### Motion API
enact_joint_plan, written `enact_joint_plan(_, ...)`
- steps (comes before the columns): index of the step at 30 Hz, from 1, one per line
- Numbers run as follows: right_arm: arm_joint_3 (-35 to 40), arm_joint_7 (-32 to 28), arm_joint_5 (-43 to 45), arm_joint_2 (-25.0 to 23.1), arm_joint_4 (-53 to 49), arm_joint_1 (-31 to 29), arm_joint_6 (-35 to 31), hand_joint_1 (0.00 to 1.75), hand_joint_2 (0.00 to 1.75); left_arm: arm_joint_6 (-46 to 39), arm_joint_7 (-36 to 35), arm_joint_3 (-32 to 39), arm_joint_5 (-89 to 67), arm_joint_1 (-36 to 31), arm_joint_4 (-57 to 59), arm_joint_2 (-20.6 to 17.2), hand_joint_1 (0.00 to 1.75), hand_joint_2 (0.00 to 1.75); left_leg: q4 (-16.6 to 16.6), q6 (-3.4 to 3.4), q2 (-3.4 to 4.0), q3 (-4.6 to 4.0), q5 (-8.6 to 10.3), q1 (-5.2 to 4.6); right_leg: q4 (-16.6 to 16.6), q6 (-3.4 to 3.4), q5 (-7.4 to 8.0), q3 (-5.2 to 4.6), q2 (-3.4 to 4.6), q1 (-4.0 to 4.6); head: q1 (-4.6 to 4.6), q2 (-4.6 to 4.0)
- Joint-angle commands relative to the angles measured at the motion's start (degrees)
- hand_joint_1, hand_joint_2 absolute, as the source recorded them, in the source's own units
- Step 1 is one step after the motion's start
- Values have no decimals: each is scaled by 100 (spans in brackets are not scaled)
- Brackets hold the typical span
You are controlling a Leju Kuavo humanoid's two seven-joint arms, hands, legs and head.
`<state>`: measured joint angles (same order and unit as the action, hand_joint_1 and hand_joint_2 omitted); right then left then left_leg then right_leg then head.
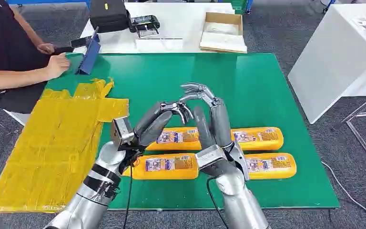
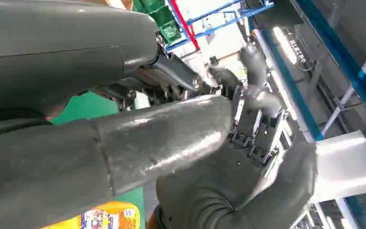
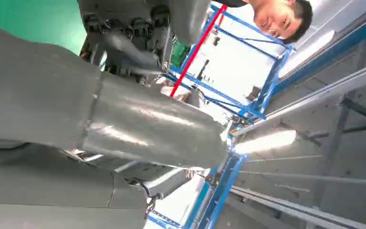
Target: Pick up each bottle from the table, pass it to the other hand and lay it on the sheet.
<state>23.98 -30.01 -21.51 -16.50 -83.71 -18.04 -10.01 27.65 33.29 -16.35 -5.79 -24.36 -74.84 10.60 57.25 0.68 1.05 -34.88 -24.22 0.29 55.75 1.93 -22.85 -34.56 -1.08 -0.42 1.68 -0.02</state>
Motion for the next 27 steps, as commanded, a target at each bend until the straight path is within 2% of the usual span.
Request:
enact_joint_plan(1, 145, -999, 1606, 622, -455, 2752, -582, 175, 0, -3070, 671, 1327, 350, 3215, -1368, 716, 175, 0, -1, -3, -8, 21, -7, 2, 1, -5, -7, 21, 4, 0, 2, 0)
enact_joint_plan(7, 133, -999, 1593, 602, -414, 2739, -628, 175, 0, -3097, 671, 1323, 391, 3202, -1327, 733, 175, 0, -1, -3, -8, 21, -7, 3, -1, -4, -7, 21, 4, 1, 0, 0)
enact_joint_plan(9, 133, -999, 1593, 602, -414, 2739, -628, 175, 0, -3097, 671, 1323, 391, 3202, -1327, 733, 175, 0, -99, 0, 5, 148, -18, -2, -99, -1, -13, 144, 18, -5, 0, 0)
enact_joint_plan(10, 130, -999, 1574, 594, -380, 2728, -651, 175, 0, -3151, 671, 1340, 393, 3190, -1265, 751, 175, 0, -65, 1, 11, 119, -29, 0, -65, -1, -18, 116, 26, -2, 5, 0)
enact_joint_plan(12, 130, -999, 1574, 594, -380, 2728, -651, 175, 0, -3151, 671, 1340, 393, 3190, -1265, 751, 175, 0, -29, -6, 6, 170, -108, 2, -31, -3, -91, 165, 20, -2, 0, 0)
enact_joint_plan(13, 130, -999, 1574, 594, -380, 2728, -651, 42, 0, -3151, 671, 1340, 393, 3190, -1265, 751, 10, 0, -4, -9, 9, 175, -131, 2, -6, -16, -113, 167, 19, -1, 2, 0)
enact_joint_plan(14, 130, -999, 1574, 594, -380, 2728, -651, 0, 0, -3151, 671, 1340, 393, 3190, -1265, 751, 0, 0, 3, -7, 2, 144, -124, 4, -1, -10, -106, 140, 11, 0, 0, 0)
enact_joint_plan(15, 121, -999, 1561, 579, -329, 2718, -660, 0, 0, -3019, 671, 1351, 556, 3157, -1136, 760, 0, 0, -3, -1, -1, 102, -112, 5, -11, -9, -92, 101, 3, 2, 2, 0)
enact_joint_plan(18, 35, -999, 1541, 529, -260, 2738, -688, 0, 0, -2990, 671, 1380, 549, 3162, -1100, 771, 0, 0, -9, 0, 5, 135, -124, 2, -12, -8, -105, 130, 18, -3, 0, 0)
enact_joint_plan(21, -104, -999, 1682, 498, -359, 2812, -614, 0, 0, -3302, 671, 1330, 341, 3200, -1181, 771, 0, 0, -9, -1, -4, 125, -118, 1, -11, 1, -107, 123, 9, -5, 2, 0)
enact_joint_plan(22, -204, -999, 1438, 415, -168, 2825, -885, 0, 0, -3574, 671, 1212, 143, 3204, -1178, 718, 0, 0, -7, 0, -8, 122, -117, 2, -10, 2, -107, 122, 4, -4, 2, 0)
enact_joint_plan(27, -164, -999, 1359, 435, -109, 2821, -876, 0, 0, -3561, 671, 1202, 164, 3215, -1163, 715, 0, 0, -10, 1, -6, 147, -120, 3, -13, 2, -108, 147, 9, -2, 2, 0)
